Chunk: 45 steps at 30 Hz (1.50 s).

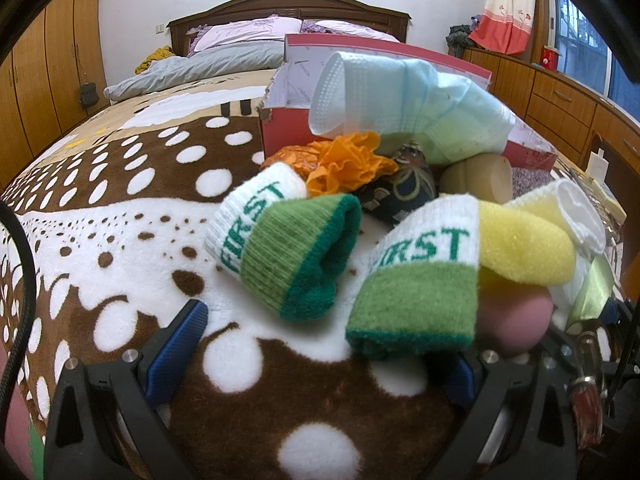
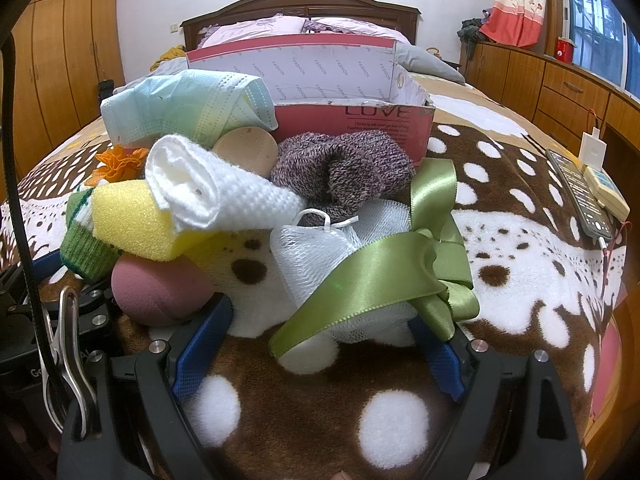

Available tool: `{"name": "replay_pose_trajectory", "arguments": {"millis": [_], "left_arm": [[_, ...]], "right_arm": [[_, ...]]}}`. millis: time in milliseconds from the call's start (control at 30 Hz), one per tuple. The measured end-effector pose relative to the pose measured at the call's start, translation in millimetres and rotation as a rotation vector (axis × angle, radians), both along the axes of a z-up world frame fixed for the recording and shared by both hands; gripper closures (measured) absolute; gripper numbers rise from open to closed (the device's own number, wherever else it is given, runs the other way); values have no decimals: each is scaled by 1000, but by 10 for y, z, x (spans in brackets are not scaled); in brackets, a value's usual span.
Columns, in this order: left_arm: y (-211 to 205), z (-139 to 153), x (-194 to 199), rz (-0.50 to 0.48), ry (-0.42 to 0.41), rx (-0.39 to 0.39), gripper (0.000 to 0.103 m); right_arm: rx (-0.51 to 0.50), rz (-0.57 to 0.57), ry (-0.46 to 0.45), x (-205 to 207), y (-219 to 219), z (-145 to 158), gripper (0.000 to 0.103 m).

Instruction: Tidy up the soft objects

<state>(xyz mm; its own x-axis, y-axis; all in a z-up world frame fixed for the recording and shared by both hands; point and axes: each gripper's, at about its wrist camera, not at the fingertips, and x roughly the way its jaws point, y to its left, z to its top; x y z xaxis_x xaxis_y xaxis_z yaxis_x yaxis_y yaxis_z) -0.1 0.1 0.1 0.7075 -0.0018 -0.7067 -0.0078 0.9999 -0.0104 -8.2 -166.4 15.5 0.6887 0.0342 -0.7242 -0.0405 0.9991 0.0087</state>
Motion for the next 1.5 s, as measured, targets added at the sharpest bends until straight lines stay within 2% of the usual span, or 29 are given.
{"name": "replay_pose_trajectory", "arguments": {"millis": [933, 1233, 1500], "left_arm": [[6, 8, -7, -9, 8, -8, 1], [100, 134, -90, -60, 42, -22, 1], [232, 263, -272, -97, 34, -64, 1]], "right_arm": [[-3, 1, 8, 9, 8, 9, 12], [29, 78, 56, 26, -103, 99, 13], [45, 120, 30, -164, -165, 251, 13]]}}
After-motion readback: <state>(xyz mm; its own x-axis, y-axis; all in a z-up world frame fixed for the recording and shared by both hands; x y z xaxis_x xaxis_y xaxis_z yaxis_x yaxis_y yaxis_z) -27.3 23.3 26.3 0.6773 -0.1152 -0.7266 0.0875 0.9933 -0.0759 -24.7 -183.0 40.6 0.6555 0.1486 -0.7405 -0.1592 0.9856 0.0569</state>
